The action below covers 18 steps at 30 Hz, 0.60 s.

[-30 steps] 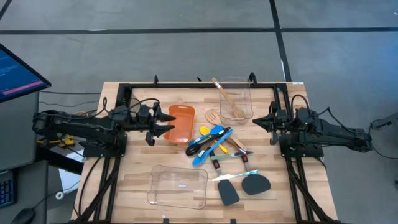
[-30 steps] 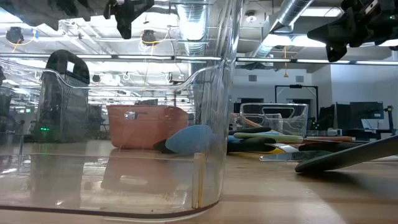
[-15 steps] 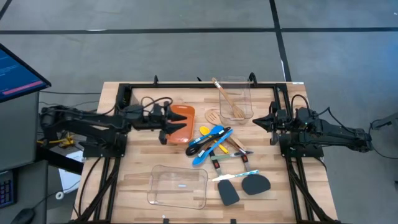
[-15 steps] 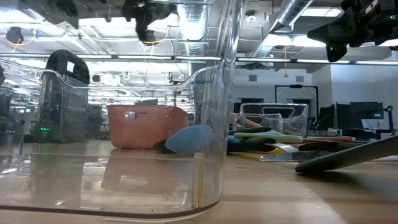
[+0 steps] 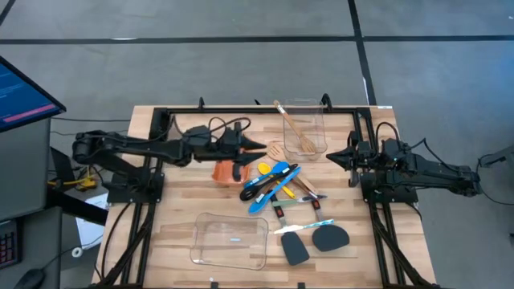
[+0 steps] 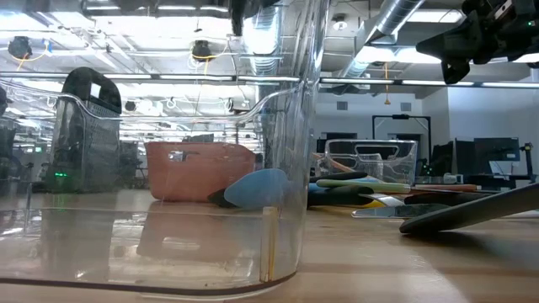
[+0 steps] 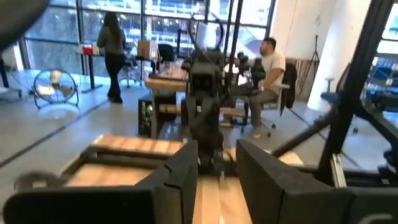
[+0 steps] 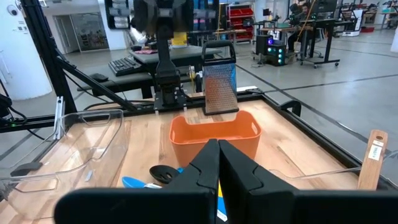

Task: Pick & Place Kitchen Items
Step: Put the black spatula into the top transparent bin

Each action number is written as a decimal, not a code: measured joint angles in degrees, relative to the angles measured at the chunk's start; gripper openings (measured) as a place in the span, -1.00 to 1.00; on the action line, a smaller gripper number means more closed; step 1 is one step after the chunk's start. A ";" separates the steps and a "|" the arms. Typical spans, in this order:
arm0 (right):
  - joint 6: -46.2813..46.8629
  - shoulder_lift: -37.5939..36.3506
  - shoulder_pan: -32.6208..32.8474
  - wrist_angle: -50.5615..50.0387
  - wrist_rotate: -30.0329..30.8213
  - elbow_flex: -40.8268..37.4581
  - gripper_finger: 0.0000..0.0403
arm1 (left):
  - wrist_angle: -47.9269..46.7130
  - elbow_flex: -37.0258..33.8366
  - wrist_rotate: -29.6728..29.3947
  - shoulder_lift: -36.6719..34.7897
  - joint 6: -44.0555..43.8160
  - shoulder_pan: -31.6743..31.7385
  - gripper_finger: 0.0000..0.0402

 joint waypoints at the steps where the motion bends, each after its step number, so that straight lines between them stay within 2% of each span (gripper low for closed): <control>1: 0.00 0.01 -0.01 0.00 0.00 0.00 -1.00 | 0.00 1.58 0.03 0.89 0.07 0.48 -0.55; 8: 0.02 0.01 0.01 0.00 0.02 0.00 -1.00 | -5.08 14.11 0.14 8.14 3.03 5.28 -0.60; 14: 0.02 0.00 -0.02 0.00 0.00 0.00 -1.00 | -13.94 27.29 6.24 17.97 2.89 8.25 -0.64; 18: 0.02 -0.01 0.01 0.00 0.02 0.00 -1.00 | -21.34 36.58 8.15 24.49 2.89 8.62 -0.66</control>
